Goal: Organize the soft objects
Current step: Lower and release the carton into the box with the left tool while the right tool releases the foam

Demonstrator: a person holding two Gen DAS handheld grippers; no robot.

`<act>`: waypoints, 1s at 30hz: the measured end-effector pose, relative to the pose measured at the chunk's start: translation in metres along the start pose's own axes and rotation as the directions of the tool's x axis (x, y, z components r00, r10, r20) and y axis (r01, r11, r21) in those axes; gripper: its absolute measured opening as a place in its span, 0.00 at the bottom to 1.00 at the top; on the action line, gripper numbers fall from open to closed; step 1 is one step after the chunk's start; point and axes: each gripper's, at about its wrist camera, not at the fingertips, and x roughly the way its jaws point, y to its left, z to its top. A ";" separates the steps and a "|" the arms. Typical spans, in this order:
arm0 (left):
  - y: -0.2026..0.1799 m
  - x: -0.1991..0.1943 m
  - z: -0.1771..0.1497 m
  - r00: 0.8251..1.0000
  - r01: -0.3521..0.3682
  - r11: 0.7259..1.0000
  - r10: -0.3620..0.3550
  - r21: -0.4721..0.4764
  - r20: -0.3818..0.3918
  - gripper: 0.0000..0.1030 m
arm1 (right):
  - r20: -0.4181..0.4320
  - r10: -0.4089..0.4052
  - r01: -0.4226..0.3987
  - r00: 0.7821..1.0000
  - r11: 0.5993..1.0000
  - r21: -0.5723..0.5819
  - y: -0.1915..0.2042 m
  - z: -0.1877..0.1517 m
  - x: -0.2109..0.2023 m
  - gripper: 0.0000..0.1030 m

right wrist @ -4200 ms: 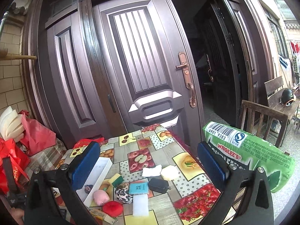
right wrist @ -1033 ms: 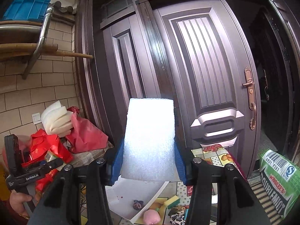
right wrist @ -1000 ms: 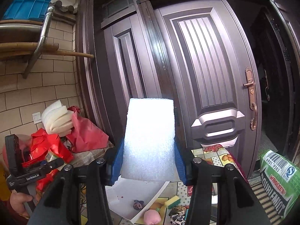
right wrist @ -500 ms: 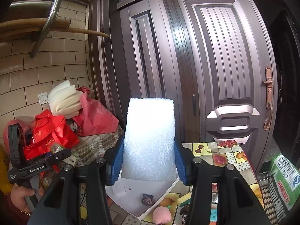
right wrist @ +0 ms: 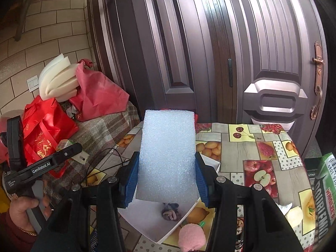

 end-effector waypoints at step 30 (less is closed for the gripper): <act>0.002 0.092 -0.039 0.986 -0.125 0.992 0.124 -0.008 -0.114 1.00 | -0.222 -0.006 0.017 0.975 0.999 0.047 -0.010 -0.056 0.113 1.00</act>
